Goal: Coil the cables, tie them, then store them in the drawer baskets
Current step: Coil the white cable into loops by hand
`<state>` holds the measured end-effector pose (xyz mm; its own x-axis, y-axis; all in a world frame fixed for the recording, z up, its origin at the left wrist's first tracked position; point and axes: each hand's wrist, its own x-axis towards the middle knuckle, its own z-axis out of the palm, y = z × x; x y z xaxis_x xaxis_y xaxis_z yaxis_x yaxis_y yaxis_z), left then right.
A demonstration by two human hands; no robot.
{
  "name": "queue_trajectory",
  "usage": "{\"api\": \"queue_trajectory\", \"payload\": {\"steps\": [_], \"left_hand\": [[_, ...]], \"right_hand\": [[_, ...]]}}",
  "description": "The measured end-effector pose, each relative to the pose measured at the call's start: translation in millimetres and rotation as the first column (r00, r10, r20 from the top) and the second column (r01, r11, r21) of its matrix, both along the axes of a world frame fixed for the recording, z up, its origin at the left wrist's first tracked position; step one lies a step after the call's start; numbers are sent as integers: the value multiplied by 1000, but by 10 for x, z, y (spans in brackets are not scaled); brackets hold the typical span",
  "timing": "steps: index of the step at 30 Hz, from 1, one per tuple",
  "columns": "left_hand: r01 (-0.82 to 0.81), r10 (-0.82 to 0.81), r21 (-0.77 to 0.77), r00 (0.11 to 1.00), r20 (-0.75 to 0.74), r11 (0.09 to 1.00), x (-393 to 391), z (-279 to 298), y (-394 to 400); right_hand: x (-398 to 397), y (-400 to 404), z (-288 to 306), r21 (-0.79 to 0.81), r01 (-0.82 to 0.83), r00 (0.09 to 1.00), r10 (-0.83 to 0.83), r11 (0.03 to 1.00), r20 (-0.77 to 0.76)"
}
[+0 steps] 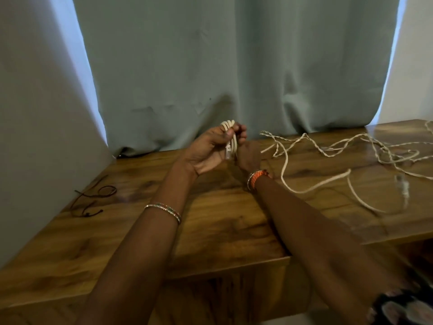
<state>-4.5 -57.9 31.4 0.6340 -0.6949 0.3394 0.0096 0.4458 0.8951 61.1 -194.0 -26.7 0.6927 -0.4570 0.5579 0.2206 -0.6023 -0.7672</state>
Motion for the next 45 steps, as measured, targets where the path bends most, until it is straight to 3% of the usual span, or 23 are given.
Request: {"api": "queue_trajectory", "payload": {"steps": [3, 7, 9, 13, 17, 24, 27, 31, 37, 41, 45], "left_hand": [[-30, 33, 31, 992, -124, 999, 199, -30, 63], [-55, 60, 26, 959, -277, 998, 385, -127, 31], [-165, 168, 34, 946, -276, 986, 526, -171, 44], [-359, 363, 60, 902, -235, 931, 681, -311, 163], [-456, 463, 78, 880, -111, 886, 696, -472, 271], [-419, 413, 242, 907, 78, 875, 684, -559, 408], [-440, 422, 302, 898, 127, 845, 663, -567, 394], [-502, 485, 286, 864, 132, 816, 638, -554, 289], [-496, 523, 281, 852, -24, 821, 560, -429, 225], [-407, 414, 299, 909, 42, 863, 453, -401, 198], [-266, 299, 273, 950, -87, 924, 376, -325, 159]], "right_hand": [[19, 9, -118, -155, -88, 978, 56, 984, -201], [-60, 88, -96, -471, -46, 979, -54, 881, -196], [-119, 209, -109, -594, -89, 960, -91, 800, -266], [-289, 494, -120, -678, -221, 922, -77, 701, -379], [-567, 734, -41, -698, -398, 877, 23, 595, -480], [-983, 531, 153, -716, -330, 923, 50, 616, -382], [-1074, 383, 155, -642, -438, 877, 140, 629, -460], [-1232, 278, 321, -582, -560, 799, 202, 590, -566], [-1334, 165, 763, -581, -704, 704, 295, 409, -646], [-992, 91, 909, -598, -589, 807, 349, 543, -477], [-589, 92, 838, -655, -430, 901, 338, 621, -271]]}}
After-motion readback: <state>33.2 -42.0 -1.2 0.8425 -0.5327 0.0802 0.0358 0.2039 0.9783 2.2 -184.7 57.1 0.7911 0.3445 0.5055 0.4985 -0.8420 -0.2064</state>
